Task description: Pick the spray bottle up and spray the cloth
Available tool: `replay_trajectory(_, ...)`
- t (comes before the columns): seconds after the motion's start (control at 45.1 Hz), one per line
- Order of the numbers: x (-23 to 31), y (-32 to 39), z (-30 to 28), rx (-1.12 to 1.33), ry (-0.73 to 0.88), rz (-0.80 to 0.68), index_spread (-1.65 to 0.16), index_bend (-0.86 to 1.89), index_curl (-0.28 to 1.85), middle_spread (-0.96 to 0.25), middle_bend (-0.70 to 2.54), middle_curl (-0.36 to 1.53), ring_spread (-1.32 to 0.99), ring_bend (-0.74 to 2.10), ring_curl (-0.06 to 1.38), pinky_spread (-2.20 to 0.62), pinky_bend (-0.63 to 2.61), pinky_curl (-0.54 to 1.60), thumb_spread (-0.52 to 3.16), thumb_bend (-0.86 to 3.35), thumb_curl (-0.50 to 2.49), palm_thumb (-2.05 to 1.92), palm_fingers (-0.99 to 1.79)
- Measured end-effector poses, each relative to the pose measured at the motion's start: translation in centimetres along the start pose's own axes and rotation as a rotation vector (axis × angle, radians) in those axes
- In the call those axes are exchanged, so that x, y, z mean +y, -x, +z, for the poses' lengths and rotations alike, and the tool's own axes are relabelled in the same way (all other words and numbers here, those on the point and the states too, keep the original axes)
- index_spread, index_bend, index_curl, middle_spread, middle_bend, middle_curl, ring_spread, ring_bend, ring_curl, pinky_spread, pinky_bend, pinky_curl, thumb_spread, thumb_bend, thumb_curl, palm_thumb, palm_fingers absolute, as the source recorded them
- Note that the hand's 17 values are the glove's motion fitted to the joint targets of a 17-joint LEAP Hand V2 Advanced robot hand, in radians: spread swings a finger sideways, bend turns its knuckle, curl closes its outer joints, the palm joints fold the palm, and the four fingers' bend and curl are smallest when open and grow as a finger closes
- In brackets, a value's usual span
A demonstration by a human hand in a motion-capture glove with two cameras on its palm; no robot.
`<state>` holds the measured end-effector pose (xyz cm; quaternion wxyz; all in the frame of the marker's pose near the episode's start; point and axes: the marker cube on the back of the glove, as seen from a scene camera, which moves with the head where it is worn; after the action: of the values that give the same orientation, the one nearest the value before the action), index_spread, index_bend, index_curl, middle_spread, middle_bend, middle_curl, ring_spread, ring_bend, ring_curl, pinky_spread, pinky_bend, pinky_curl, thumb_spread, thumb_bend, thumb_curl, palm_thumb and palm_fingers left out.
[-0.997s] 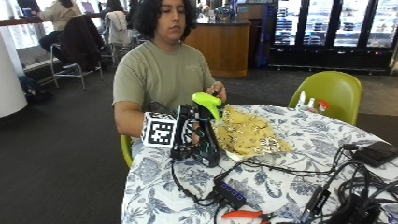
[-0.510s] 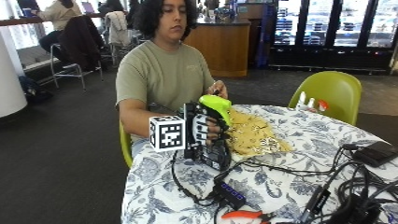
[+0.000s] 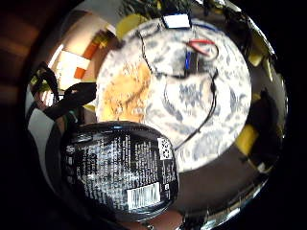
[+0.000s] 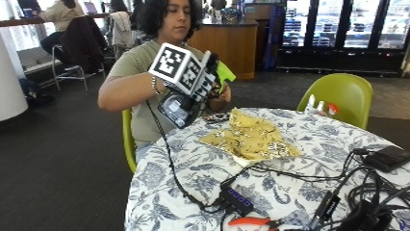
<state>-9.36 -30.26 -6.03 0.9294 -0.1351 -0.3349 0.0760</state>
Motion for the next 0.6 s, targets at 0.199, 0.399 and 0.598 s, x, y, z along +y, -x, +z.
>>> replay_trajectory(0.199, -1.0, -2.8, 6.9, 0.155, 0.348, 0.248, -0.23, 0.34, 0.48, -0.12, 0.66, 0.53, -0.18, 0.66, 0.46, -0.22, 0.37, 0.38, 0.59, -0.02, 0.61, 1.04, 1.37)
replay_trajectory(0.399, -2.2, -6.8, 11.2, 0.299, 0.471, 0.379, -0.23, 0.33, 0.51, -0.12, 0.67, 0.54, -0.17, 0.66, 0.46, -0.21, 0.38, 0.39, 0.56, -0.02, 0.64, 1.05, 1.35)
replay_trajectory(0.598, -2.5, -6.3, 10.8, 0.339, 0.446, 0.409, -0.23, 0.32, 0.53, -0.11, 0.67, 0.54, -0.17, 0.66, 0.47, -0.20, 0.39, 0.39, 0.55, -0.02, 0.67, 1.06, 1.34)
